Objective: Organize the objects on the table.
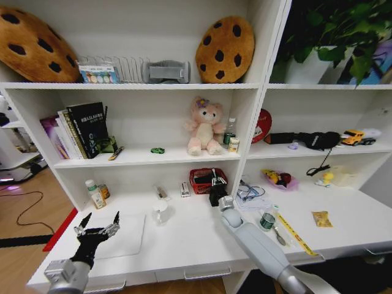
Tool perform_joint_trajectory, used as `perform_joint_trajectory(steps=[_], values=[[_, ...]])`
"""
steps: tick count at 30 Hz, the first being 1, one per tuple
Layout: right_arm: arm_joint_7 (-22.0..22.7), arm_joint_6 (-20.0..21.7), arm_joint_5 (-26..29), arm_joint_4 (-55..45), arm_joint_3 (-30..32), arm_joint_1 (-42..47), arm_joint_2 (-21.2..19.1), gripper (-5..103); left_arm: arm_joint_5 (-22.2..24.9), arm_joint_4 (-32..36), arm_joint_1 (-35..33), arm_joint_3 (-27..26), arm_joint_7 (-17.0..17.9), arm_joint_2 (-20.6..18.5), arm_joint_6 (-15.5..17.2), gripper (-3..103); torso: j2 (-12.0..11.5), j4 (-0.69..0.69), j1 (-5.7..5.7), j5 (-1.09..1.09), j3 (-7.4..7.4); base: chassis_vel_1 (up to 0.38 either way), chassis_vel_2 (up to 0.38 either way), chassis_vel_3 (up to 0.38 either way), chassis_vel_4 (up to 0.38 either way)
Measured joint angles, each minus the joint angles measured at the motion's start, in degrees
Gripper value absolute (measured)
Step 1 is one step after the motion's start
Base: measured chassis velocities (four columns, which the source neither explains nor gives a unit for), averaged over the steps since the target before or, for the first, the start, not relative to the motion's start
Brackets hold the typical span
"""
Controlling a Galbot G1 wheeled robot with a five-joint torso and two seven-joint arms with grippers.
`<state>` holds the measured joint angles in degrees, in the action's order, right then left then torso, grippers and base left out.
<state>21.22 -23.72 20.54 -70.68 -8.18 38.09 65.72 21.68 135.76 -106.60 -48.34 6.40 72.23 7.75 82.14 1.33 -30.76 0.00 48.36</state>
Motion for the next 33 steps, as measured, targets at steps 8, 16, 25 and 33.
perform_joint_trajectory(steps=[8,16,25,33], values=[[0.6,5.7,2.8,-6.6,1.6,2.1,-3.6,53,0.0,0.0,0.0,0.0,0.0,0.0,0.0,100,0.0,-0.02,0.00,0.02,0.00,0.000,0.000,0.000,0.000],[-6.8,11.5,1.7,-23.1,10.2,10.3,-12.6,80,0.0,0.0,0.0,0.0,0.0,0.0,0.0,100,0.0,0.00,0.01,0.00,-0.01,0.000,0.000,0.000,0.000],[-0.5,19.0,7.9,-41.1,19.5,29.5,-18.9,100,0.0,0.0,0.0,0.0,0.0,0.0,0.0,100,0.0,0.00,0.01,0.01,-0.01,0.000,0.000,0.000,0.000],[-1.8,18.9,7.5,-46.8,26.6,43.2,-18.3,100,0.0,0.0,0.0,0.0,0.0,0.0,0.0,100,0.0,0.02,0.02,0.00,-0.01,-0.013,-0.012,0.005,0.016]])
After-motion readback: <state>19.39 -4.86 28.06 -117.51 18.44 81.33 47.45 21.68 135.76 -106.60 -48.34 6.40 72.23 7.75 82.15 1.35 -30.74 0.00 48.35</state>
